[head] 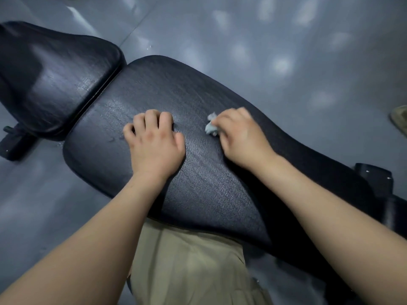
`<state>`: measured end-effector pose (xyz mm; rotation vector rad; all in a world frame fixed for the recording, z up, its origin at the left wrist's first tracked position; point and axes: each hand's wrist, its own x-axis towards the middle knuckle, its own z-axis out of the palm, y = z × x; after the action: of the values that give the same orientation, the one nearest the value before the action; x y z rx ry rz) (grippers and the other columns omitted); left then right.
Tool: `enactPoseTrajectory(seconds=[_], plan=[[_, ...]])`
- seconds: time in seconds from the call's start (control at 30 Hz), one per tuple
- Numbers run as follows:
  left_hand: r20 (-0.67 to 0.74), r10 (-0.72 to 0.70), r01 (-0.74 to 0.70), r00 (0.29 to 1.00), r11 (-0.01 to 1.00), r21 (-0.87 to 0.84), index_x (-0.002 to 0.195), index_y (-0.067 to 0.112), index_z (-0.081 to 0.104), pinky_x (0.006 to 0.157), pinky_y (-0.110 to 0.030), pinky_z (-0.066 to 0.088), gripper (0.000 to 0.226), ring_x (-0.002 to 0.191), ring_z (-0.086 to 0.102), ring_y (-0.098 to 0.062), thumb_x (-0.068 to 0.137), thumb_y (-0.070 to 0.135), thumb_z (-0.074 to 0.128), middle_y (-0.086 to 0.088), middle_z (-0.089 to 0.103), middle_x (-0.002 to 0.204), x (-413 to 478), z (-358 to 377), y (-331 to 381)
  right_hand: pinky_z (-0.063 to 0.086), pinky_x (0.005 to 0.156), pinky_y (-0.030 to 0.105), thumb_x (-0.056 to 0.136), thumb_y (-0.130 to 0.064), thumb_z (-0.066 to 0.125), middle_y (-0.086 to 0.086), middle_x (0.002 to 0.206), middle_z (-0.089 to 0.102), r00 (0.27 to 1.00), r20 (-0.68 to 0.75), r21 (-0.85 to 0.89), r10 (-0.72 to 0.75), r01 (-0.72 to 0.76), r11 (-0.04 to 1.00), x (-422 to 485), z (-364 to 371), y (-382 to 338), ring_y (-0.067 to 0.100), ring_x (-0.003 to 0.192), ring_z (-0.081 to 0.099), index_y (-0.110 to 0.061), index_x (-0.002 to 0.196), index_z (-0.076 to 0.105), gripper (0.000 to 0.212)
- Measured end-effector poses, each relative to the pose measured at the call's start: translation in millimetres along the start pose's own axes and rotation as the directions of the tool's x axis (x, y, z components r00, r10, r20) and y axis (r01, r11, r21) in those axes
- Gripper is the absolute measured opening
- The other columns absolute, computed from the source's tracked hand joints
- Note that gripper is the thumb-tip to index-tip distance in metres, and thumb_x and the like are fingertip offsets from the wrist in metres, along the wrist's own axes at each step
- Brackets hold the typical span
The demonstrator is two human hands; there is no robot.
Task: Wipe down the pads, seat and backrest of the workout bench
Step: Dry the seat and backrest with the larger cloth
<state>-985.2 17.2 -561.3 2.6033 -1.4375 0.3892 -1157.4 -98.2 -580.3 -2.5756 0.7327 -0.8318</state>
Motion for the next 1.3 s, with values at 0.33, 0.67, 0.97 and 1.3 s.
enactPoseTrajectory(seconds=[0.33, 0.67, 0.97, 1.3], plan=[[0.079, -0.012, 0.008, 0.997, 0.998, 0.057, 0.102, 0.015, 0.051, 0.093, -0.050, 0.033, 0.025, 0.108, 0.044, -0.034, 0.082, 0.031, 0.048, -0.011, 0.049, 0.112, 12.0, -7.0, 6.6, 0.050, 0.084, 0.045, 0.097, -0.017, 0.048, 0.004, 0.105, 0.070, 0.995, -0.067, -0.012, 0.078, -0.079, 0.997, 25.2, -2.1, 41.3, 0.037, 0.094, 0.062, -0.014, 0.102, 0.072, 0.025], [0.067, 0.086, -0.086, 0.994, 0.996, -0.012, 0.122, 0.017, 0.051, 0.109, -0.060, 0.027, 0.036, 0.125, 0.038, -0.034, 0.097, 0.042, 0.042, -0.009, 0.047, 0.130, 12.4, 14.6, 37.1, 0.051, 0.085, 0.043, 0.083, 0.003, 0.053, 0.006, 0.107, 0.068, 0.971, -0.096, -0.054, 0.219, -0.225, 0.973, -18.8, -15.2, 47.5, 0.036, 0.096, 0.057, -0.008, 0.099, 0.067, 0.024], [0.015, 0.085, -0.085, 0.996, 0.996, -0.009, 0.124, 0.018, 0.053, 0.112, -0.059, 0.026, 0.037, 0.128, 0.040, -0.034, 0.097, 0.043, 0.044, -0.007, 0.050, 0.131, 8.7, 14.3, 38.9, 0.047, 0.088, 0.027, 0.086, 0.004, 0.053, 0.003, 0.101, 0.076, 0.973, -0.098, 0.108, 0.209, -0.198, 0.974, 78.2, 17.3, 55.1, 0.031, 0.092, 0.069, -0.010, 0.105, 0.076, 0.033], [-0.004, 0.075, -0.076, 0.997, 0.997, -0.015, 0.121, 0.018, 0.052, 0.113, -0.058, 0.024, 0.033, 0.126, 0.039, -0.034, 0.098, 0.041, 0.044, -0.008, 0.050, 0.130, 7.7, 13.7, 39.9, 0.033, 0.097, 0.006, 0.085, 0.011, 0.056, 0.006, 0.118, 0.073, 0.962, -0.063, 0.104, 0.264, -0.257, 0.961, -27.8, -28.0, 83.4, 0.022, 0.099, 0.063, -0.009, 0.110, 0.076, 0.037]])
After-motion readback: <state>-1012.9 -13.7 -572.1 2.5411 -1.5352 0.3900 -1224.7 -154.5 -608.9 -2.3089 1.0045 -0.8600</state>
